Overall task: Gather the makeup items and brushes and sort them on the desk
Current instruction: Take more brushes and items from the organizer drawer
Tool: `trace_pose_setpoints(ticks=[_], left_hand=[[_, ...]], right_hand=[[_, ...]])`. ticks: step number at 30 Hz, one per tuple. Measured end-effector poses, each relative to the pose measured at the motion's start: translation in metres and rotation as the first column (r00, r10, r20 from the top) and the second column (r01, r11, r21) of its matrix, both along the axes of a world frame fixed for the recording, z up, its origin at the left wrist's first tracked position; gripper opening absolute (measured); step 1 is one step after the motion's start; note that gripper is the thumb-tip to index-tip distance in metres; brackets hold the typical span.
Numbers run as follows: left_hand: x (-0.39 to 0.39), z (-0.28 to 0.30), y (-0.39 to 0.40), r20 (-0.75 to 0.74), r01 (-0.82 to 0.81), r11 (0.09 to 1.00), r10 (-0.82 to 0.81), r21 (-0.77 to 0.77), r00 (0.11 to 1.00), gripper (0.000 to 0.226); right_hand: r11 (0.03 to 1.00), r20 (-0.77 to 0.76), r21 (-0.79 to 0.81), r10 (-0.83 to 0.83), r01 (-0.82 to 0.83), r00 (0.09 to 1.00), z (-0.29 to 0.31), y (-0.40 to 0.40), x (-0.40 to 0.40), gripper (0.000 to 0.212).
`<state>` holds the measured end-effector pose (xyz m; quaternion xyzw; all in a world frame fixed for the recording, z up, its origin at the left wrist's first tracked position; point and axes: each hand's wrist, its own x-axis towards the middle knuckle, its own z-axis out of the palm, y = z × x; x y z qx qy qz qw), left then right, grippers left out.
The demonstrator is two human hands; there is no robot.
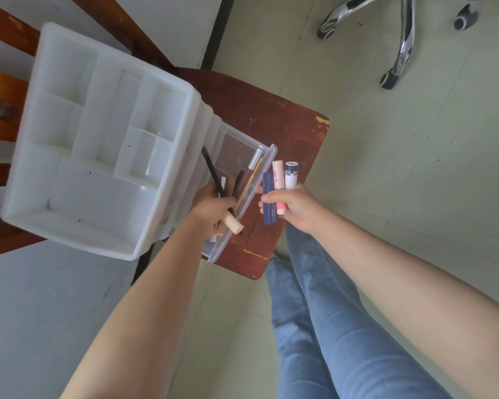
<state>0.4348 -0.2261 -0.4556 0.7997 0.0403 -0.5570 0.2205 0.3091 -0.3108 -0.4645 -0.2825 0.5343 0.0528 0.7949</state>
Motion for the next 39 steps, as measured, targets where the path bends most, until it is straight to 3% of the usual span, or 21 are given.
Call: trace_pose_setpoints(ticks=[4,10,12,15,17,19,21,25,32,34,39], left_hand=[[-0.004,0.001,-0.001,0.324,0.345,0.937,-0.346,0.062,0.881,0.021],[-0.001,-0.006,-0.008,0.486,0.452,0.867,-0.493,0.208,0.722,0.024],[-0.004,-0.009,0.000,0.530,0.479,0.838,-0.539,0.260,0.655,0.040],[-0.009,-0.014,0.008,0.505,0.509,0.778,-0.627,0.368,0.593,0.081],[-0.010,-0.018,0.003,0.488,0.454,0.793,-0.609,0.407,0.626,0.083],[-0.003,-0.022,-0.008,0.494,0.303,0.882,-0.456,0.360,0.740,0.069],[0.001,-0.024,-0.015,0.511,0.210,0.921,-0.359,0.327,0.781,0.056],[-0.013,-0.020,-0.011,0.529,0.455,0.804,-0.595,0.383,0.605,0.051],[-0.012,-0.014,0.006,0.467,0.423,0.893,-0.444,0.155,0.765,0.017],[-0.011,-0.012,0.010,0.414,0.500,0.855,-0.507,0.137,0.756,0.008],[-0.008,-0.010,0.005,0.402,0.544,0.833,-0.535,0.102,0.743,0.017]], right_hand=[[0.999,0.014,0.027,-0.045,0.045,0.999,-0.001,0.004,-0.002,0.024],[0.996,0.038,0.052,-0.074,0.072,0.997,-0.002,0.005,-0.003,0.025],[0.996,0.049,0.053,-0.079,0.076,0.996,-0.003,0.004,-0.003,0.026],[0.995,0.066,0.056,-0.083,0.080,0.994,-0.005,0.003,-0.004,0.027],[0.996,0.075,0.057,-0.074,0.070,0.994,-0.007,0.002,-0.005,0.027],[0.996,0.088,0.058,-0.070,0.065,0.994,-0.009,-0.001,-0.004,0.027],[0.996,0.100,0.056,-0.069,0.064,0.993,-0.012,-0.005,-0.004,0.028],[0.996,0.095,0.055,-0.078,0.073,0.992,-0.013,-0.004,-0.005,0.028],[0.994,0.093,0.087,-0.078,0.070,0.993,-0.011,-0.003,-0.005,0.027],[0.993,0.093,0.088,-0.081,0.073,0.992,-0.011,-0.004,-0.005,0.027],[0.993,0.102,0.096,-0.074,0.064,0.992,-0.012,-0.005,-0.006,0.027]])
